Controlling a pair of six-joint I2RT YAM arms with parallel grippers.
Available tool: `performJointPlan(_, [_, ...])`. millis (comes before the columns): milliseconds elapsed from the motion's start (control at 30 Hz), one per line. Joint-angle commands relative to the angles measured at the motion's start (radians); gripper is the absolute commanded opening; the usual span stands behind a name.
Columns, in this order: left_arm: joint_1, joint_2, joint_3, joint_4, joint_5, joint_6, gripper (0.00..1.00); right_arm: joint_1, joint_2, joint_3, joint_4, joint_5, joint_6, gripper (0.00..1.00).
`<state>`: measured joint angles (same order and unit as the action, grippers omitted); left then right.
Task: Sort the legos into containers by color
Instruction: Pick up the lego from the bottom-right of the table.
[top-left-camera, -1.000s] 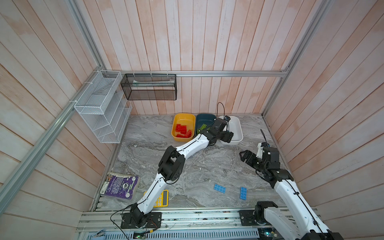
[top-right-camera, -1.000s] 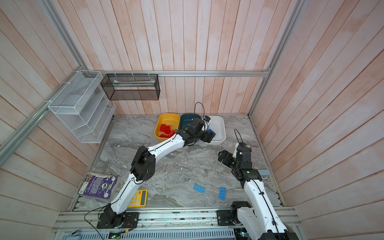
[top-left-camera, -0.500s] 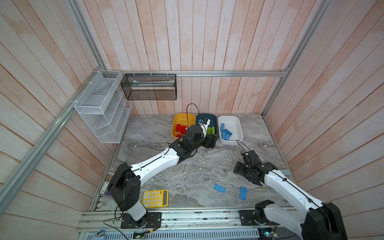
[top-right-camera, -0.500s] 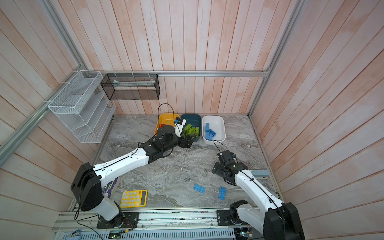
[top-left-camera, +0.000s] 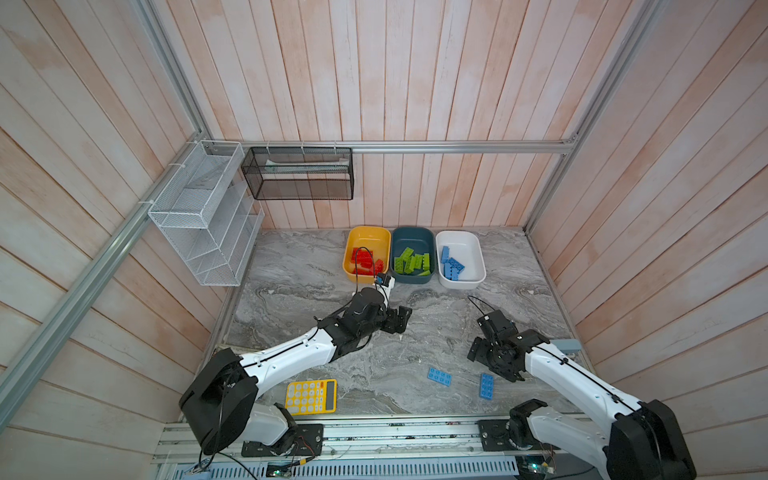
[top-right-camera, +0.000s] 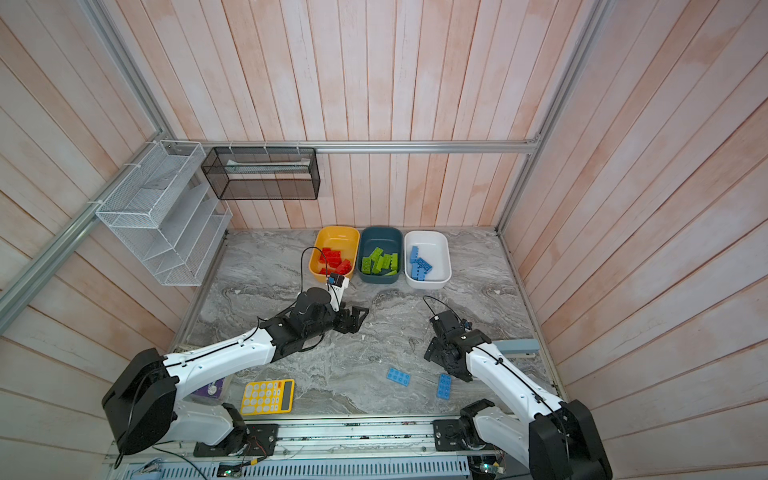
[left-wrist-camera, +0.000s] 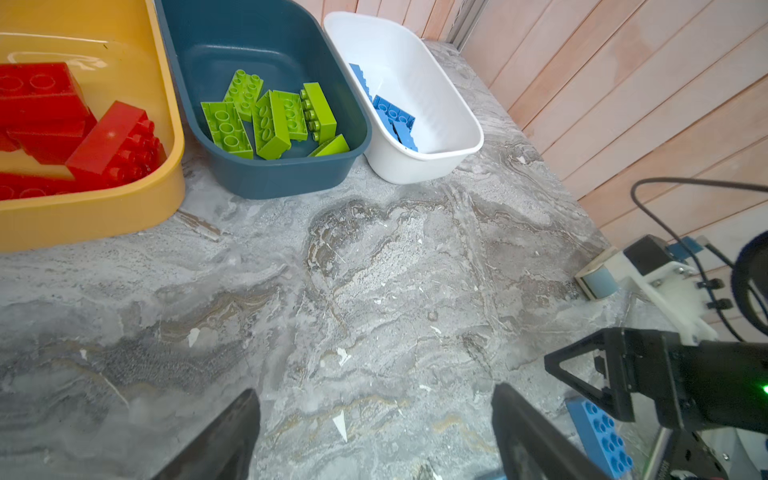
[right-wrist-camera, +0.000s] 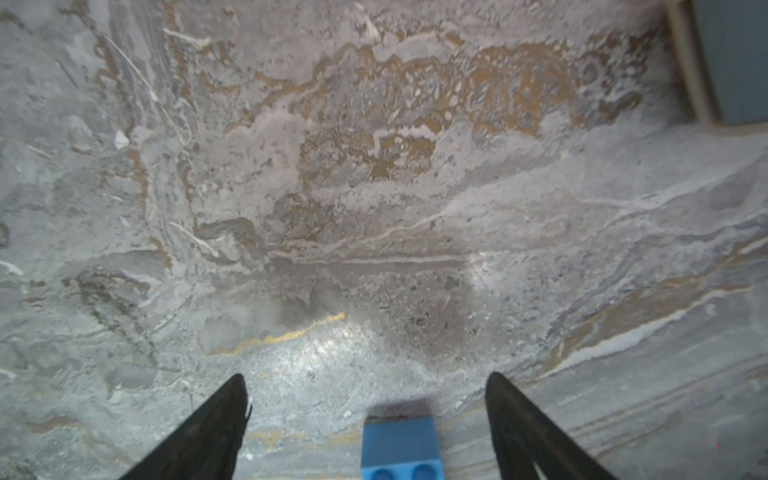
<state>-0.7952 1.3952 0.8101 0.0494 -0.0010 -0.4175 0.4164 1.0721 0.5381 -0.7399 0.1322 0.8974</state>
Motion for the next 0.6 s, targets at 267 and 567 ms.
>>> performJointPlan(267, [-0.009, -0.051, -0.082, 0.046, -0.006, -0.031, 0.88, 0.080, -0.037, -0.085, -0.021, -0.109, 0.035, 0.77])
performJointPlan(567, [-0.013, -0.069, -0.107, 0.039, -0.019, -0.040, 0.88, 0.117, -0.023, -0.073, -0.038, -0.112, 0.017, 0.48])
